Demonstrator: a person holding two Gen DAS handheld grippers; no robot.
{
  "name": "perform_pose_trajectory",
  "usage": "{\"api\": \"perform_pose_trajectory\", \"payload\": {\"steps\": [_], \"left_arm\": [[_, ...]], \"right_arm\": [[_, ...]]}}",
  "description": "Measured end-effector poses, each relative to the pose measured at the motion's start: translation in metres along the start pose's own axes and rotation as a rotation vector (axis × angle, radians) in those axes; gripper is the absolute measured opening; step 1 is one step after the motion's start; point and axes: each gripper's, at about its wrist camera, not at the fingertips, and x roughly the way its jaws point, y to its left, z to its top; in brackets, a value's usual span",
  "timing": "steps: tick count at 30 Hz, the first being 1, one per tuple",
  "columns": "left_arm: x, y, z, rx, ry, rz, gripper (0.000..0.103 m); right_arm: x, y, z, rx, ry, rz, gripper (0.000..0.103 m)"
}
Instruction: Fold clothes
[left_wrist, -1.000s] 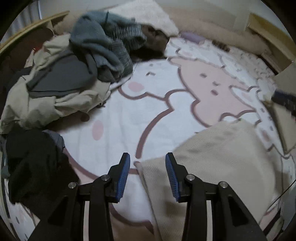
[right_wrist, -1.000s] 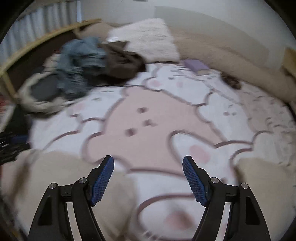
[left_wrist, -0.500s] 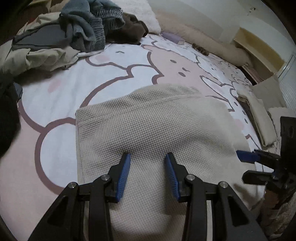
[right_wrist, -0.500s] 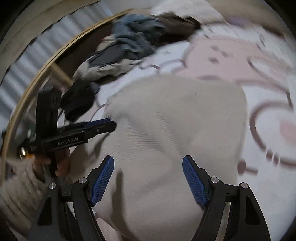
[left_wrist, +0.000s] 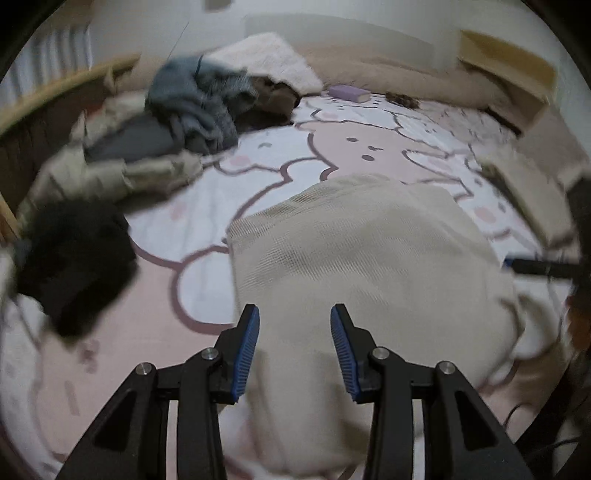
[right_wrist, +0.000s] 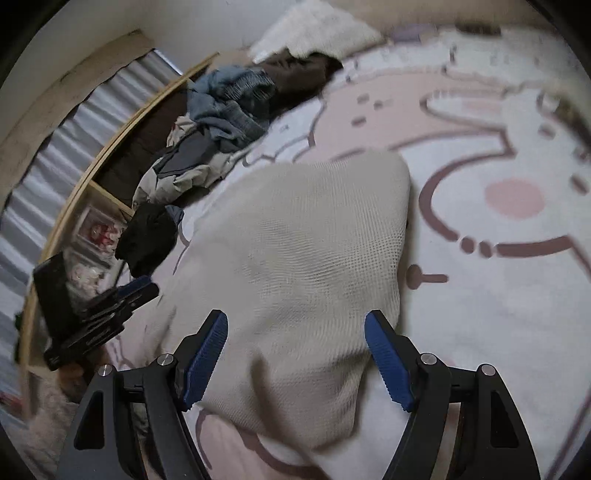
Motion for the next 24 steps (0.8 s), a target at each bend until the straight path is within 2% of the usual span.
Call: {"api": "perform_pose_trajectory", "payload": {"steps": [2, 5, 8, 10, 12, 14, 18, 22, 24], "left_arm": [[-0.017, -0.020, -0.015, 0.158, -0.052, 0.083, 0.051], [-0.031, -0.049, -0.045, 0.387, -0.108, 0.192, 0.053], [-0.039, -0.076, -0.083, 0.614, -0.135, 0.254, 0.053], [-0.038, -0.089, -0.104, 0.729, -0.139, 0.277, 0.053], [-0.030, -0.101, -0.124, 0.853, -0.150, 0.326, 0.060], [-0.016, -0.109, -0.136, 0.947, -0.154, 0.371, 0.062], [0.014, -0.115, -0.141, 1.041, -0.164, 0.433, 0.062], [0.030, -0.114, -0.122, 1.062, -0.171, 0.467, 0.065], [0.037, -0.113, -0.112, 1.063, -0.185, 0.487, 0.065]], "right_arm": [[-0.013, 0.008, -0.008, -0.042, -0.018, -0.046, 0.077], [-0.031, 0.009, -0.025, -0.068, -0.020, -0.101, 0.077], [-0.043, 0.006, -0.042, -0.066, -0.007, -0.137, 0.077], [-0.047, 0.004, -0.052, -0.060, -0.002, -0.156, 0.077], [-0.050, 0.001, -0.061, -0.048, 0.004, -0.168, 0.077], [-0.051, 0.001, -0.067, -0.042, 0.009, -0.173, 0.077], [-0.051, 0.002, -0.078, -0.043, 0.017, -0.192, 0.077], [-0.055, 0.008, -0.084, -0.076, 0.005, -0.230, 0.077], [-0.061, 0.015, -0.086, -0.131, -0.038, -0.286, 0.077]]}}
